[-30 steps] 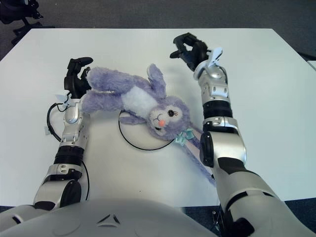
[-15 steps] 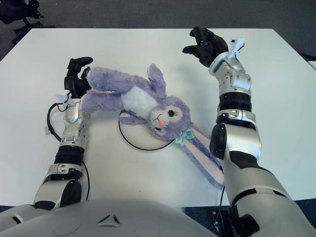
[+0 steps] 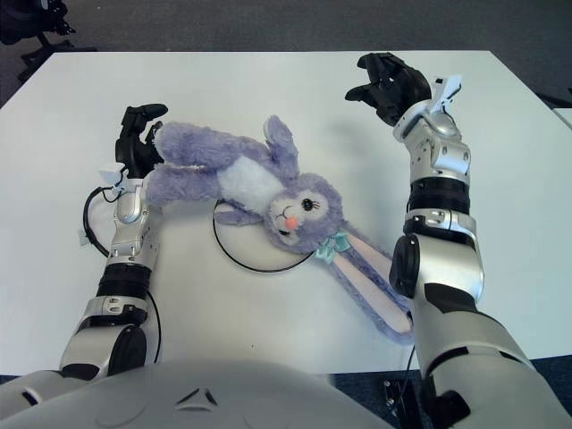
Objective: Put the doll into the plate.
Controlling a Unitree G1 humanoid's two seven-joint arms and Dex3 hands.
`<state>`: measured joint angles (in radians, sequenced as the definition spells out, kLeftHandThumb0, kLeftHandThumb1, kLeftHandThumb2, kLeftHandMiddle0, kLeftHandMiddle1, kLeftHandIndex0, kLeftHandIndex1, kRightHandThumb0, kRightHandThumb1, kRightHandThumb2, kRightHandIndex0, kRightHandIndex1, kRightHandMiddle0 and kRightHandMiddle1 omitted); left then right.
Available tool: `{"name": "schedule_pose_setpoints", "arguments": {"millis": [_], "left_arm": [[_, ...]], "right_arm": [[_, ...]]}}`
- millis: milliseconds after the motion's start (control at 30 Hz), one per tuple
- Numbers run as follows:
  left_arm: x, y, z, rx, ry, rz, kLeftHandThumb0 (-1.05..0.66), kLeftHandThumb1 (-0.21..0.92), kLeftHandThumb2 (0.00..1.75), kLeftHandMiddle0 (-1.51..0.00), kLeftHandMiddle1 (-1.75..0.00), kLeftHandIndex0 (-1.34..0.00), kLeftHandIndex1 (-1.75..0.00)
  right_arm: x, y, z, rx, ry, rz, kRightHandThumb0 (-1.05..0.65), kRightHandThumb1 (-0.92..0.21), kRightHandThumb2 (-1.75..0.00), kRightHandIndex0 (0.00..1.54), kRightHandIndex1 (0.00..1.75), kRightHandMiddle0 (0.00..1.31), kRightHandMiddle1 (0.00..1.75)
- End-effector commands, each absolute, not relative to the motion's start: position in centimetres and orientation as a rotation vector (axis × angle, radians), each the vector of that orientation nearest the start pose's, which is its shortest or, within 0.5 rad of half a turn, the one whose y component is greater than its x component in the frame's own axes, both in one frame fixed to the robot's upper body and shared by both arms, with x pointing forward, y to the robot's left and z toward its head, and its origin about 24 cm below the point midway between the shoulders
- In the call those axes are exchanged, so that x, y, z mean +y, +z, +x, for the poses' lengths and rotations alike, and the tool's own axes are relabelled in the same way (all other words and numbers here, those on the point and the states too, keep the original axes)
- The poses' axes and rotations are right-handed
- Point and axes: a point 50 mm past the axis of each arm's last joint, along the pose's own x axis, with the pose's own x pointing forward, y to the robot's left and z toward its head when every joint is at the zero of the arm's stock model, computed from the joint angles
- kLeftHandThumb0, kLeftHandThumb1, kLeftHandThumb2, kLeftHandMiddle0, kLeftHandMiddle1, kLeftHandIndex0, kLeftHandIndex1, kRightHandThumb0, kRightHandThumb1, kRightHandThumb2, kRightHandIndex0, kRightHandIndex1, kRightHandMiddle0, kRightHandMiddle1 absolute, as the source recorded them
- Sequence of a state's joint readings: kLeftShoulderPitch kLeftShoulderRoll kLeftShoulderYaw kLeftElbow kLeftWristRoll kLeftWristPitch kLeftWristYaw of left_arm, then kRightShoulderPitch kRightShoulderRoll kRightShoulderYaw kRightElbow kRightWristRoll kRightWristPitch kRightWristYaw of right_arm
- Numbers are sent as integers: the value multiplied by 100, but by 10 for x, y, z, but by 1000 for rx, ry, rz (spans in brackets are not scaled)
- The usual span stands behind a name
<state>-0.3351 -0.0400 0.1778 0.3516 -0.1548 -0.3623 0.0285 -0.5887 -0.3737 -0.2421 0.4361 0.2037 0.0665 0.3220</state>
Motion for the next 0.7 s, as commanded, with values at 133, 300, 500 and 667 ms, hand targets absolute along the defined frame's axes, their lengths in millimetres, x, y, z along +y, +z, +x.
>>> {"name": "schedule_pose_setpoints", "arguments": {"millis": [133, 300, 500, 667], "left_arm": [[170, 68, 303, -277, 144, -218, 0, 92, 27, -51, -141, -36, -140], [171, 68, 302, -275, 138, -219, 0, 92, 27, -51, -141, -36, -140], [173, 68, 302, -272, 135, -219, 0, 92, 27, -51, -142, -36, -139], [175, 69, 302, -267, 134, -215, 0, 92, 27, -51, -142, -36, -139]], "right_arm": [[-233, 133, 335, -245, -28, -113, -1, -83, -53, 48, 156, 22, 150], [-228, 121, 331, -296, -91, -38, -1, -78, -62, 48, 157, 21, 155], [-226, 107, 324, -352, -71, 76, -1, -77, -63, 50, 153, 21, 158], [-222, 99, 315, -358, -71, 91, -1, -68, -80, 48, 159, 21, 165]]}}
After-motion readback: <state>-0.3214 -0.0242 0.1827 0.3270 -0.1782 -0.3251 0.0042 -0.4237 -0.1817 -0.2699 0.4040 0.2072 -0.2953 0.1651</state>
